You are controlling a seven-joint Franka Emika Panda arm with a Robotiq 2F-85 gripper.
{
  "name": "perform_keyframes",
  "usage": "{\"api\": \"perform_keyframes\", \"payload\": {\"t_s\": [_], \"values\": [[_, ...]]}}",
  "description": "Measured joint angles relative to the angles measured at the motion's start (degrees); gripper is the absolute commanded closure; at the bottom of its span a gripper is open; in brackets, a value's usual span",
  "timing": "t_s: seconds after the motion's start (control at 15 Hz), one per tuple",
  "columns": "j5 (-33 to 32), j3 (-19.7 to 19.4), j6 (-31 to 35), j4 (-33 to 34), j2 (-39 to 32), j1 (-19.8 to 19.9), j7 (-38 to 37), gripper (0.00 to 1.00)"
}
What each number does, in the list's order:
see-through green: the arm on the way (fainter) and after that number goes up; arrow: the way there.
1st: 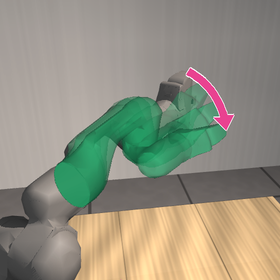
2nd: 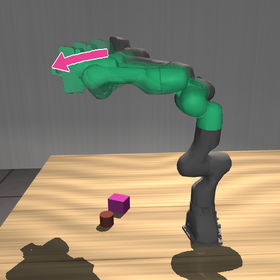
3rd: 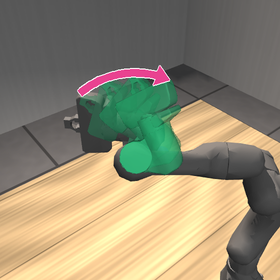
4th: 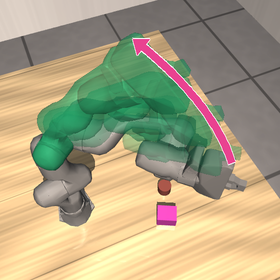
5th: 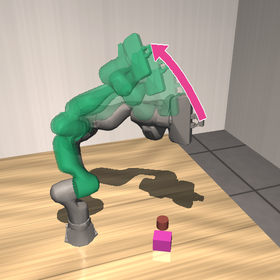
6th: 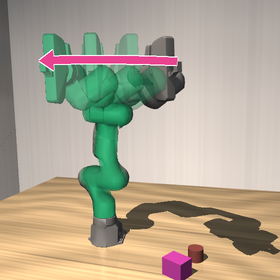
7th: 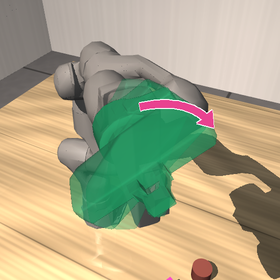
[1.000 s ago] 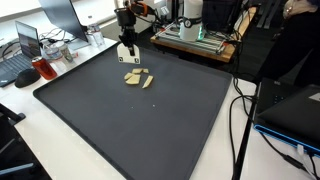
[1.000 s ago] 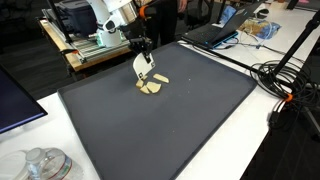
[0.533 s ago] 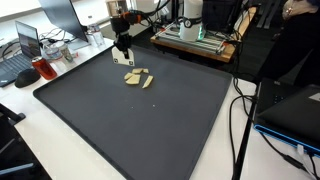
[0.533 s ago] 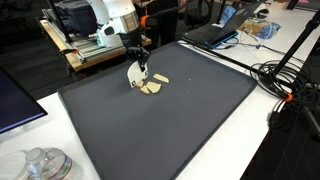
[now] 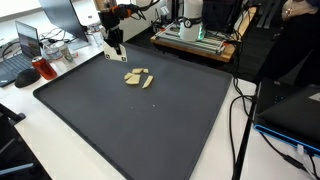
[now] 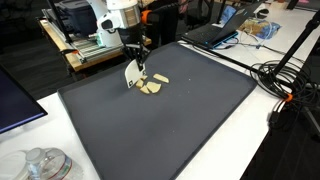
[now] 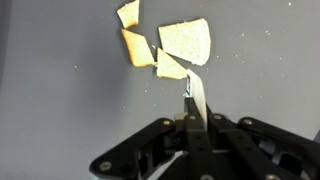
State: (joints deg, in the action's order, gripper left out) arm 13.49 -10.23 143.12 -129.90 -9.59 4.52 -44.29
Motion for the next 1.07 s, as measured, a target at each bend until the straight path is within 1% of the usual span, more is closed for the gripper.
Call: {"api": "perform_keyframes", "payload": {"t_s": [0.33,0.73,1.07], "values": [[-4.1,-0.7,-4.8,1.3,-0.1,0.0,-1.7,0.99],[-9.4,-0.5,-5.0,1.1,0.1,-0.5,-4.2,0.99],[-14.3,1.1,-5.0,1.2,-0.1,-3.0,-5.7,0.99]]}}
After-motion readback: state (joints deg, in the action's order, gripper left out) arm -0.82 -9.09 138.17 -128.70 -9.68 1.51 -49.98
